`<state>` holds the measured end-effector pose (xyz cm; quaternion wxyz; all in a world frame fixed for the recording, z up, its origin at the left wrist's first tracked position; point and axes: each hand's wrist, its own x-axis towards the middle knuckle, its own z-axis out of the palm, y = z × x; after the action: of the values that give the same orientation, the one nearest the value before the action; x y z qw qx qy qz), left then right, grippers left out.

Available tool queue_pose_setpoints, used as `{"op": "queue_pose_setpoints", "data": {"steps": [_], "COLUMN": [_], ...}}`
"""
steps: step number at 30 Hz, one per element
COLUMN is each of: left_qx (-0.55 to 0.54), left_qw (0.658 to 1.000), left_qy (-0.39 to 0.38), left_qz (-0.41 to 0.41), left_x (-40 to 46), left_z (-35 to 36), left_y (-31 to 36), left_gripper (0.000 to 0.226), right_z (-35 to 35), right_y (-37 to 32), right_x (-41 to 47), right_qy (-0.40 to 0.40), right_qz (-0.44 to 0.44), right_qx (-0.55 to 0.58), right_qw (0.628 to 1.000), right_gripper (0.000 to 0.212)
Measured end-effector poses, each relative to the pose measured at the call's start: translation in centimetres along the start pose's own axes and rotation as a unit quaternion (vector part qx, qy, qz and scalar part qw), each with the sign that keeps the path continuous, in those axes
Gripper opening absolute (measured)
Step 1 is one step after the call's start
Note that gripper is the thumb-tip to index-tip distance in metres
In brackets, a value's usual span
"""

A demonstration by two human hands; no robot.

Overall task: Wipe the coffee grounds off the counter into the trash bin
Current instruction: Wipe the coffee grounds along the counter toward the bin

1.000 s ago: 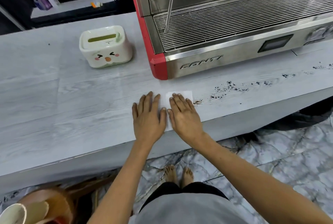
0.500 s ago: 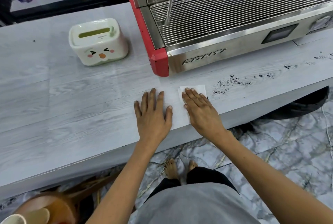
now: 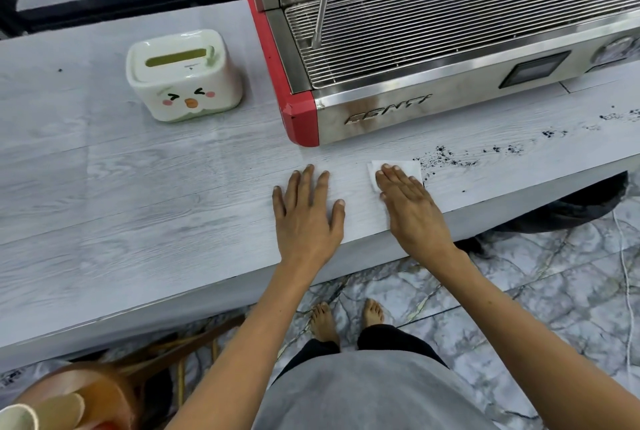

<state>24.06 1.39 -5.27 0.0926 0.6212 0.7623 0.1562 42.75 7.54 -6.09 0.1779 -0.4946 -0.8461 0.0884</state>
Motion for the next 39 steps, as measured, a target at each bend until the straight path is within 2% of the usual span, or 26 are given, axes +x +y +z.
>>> {"op": "queue_pose_setpoints", "data": {"steps": [3,9,13,17,20,27,39], "left_qx": [0.003,-0.033,-0.106,-0.141,-0.157,-0.114,-0.038], "left_qw": [1.000,0.999,0.993,0.986,0.984,0.990,0.998], "left_qy": [0.006,0.032,0.055,0.078,0.078,0.065,0.037], "left_qz": [-0.002,0.001,-0.004,-0.032,-0.042,-0.049,-0.037], "left_x": [0.0,-0.3,-0.4,-0.4,-0.5,-0.4,0.1], "left_z": [0.1,0.0,-0.4,-0.8,-1.0,-0.8,-0.2], "left_y": [0.1,-0.1,-0.7,-1.2,-1.2,-0.8,0.8], "left_gripper": [0.060,0.055,0.051,0.049,0.050,0.053,0.058], "right_z": [-0.4,-1.7,-1.5,0.3,1.8,2.3,1.5], "right_y": [0.8,0.0,-2.3,-5.0,-5.5,-4.9,-2.5], "right_x": [0.0,0.9,1.8,2.6,3.0,3.2,2.4], "right_qy": [0.007,0.054,0.046,0.035,0.023,0.001,0.014], "right_qz": [0.011,0.071,0.003,-0.081,-0.109,-0.096,-0.027], "right_qx": [0.016,0.131,0.141,0.098,0.064,0.024,0.006], "right_qw": [1.000,0.987,0.989,0.991,0.992,0.995,1.000], "right_gripper": [0.044,0.038,0.035,0.035,0.037,0.042,0.041]}}
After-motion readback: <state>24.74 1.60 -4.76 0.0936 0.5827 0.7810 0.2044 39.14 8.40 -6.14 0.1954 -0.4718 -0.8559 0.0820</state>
